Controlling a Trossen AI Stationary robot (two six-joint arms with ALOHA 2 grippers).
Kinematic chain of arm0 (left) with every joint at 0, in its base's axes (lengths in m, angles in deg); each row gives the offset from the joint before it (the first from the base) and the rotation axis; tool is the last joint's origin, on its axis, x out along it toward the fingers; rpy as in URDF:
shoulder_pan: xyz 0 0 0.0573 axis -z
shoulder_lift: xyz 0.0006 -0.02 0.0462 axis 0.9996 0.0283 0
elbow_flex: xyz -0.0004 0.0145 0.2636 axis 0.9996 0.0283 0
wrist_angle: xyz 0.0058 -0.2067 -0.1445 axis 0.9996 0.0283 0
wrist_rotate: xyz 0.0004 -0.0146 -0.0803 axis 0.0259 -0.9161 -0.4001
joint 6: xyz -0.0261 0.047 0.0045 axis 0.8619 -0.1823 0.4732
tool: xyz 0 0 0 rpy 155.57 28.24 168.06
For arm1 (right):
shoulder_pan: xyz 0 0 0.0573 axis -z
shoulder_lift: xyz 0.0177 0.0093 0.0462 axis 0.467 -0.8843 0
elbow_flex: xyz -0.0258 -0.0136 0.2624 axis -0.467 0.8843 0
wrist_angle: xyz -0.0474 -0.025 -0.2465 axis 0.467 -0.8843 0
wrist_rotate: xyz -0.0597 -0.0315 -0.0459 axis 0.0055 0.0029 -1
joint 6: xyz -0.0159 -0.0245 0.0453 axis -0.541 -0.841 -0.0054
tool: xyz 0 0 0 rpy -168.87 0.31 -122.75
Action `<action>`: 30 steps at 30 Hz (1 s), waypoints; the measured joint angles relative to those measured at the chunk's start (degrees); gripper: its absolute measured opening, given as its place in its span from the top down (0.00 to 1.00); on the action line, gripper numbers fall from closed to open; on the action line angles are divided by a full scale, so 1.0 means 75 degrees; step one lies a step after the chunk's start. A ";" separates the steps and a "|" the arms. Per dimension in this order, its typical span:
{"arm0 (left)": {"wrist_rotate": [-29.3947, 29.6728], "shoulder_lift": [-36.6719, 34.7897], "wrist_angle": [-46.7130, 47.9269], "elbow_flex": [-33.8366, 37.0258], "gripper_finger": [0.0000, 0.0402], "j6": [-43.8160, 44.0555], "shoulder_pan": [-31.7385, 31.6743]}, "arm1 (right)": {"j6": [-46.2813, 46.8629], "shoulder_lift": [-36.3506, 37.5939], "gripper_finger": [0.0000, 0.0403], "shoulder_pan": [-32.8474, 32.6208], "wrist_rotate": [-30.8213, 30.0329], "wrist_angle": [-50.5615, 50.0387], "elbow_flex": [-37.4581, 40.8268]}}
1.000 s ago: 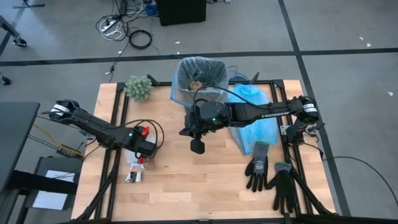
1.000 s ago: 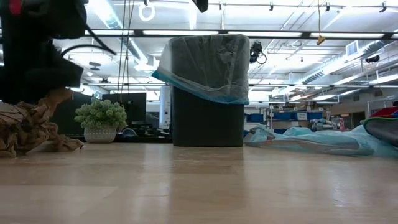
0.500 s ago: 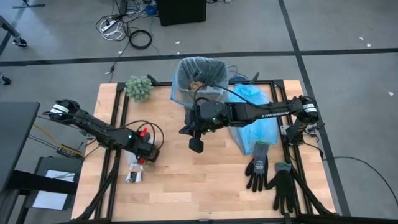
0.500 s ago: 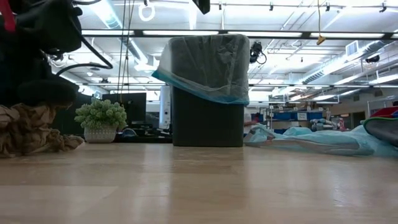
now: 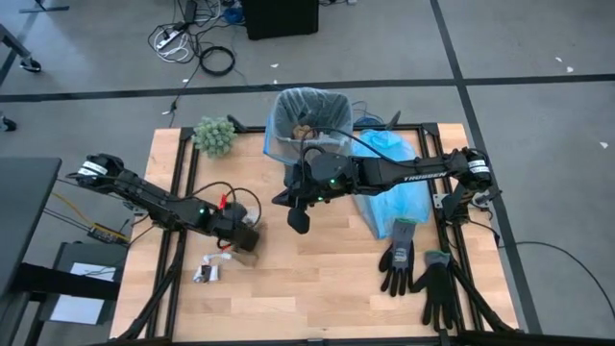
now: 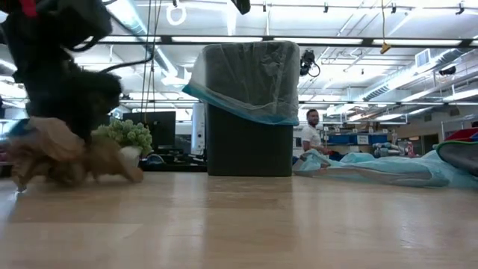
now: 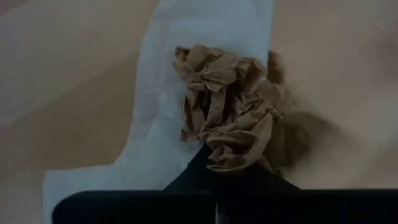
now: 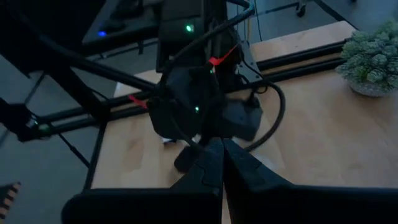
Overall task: Place trash/remove bag and relplace
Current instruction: Put the white napkin into the trash bin
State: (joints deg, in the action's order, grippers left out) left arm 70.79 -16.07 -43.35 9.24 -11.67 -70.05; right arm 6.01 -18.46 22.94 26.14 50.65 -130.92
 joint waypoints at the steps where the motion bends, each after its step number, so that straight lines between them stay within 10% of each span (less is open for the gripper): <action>1: 0.0021 0.0000 -0.0530 0.0000 0.95 -0.0356 0.0000 | 0.0005 0.0000 1.00 0.0002 0.0000 0.0046 0.0000; 7: 0.0877 -0.0003 -0.3875 -0.0006 0.92 -0.2349 -0.0028 | -0.0007 0.0003 1.00 0.0013 0.0194 -0.0070 0.0000; 13: 0.1003 -0.0009 -0.5688 -0.0015 0.83 -0.4457 -0.0044 | -0.0409 -0.0482 1.00 0.0133 0.2183 -0.1081 0.0049; 21: 0.0513 0.0091 -0.4538 -0.0015 0.79 -0.4939 -0.0044 | -0.1049 -0.1432 0.94 -0.0150 0.2270 -0.2322 0.0061; 30: 0.0643 0.0563 -0.3057 -0.0003 0.79 -0.3296 -0.0039 | -0.1642 -0.1614 0.61 0.0020 0.1808 -0.1545 0.0061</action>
State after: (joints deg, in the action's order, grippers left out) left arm 75.61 -11.85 -66.28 9.22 -36.39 -70.35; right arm -6.31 -30.57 23.09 39.70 39.06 -130.46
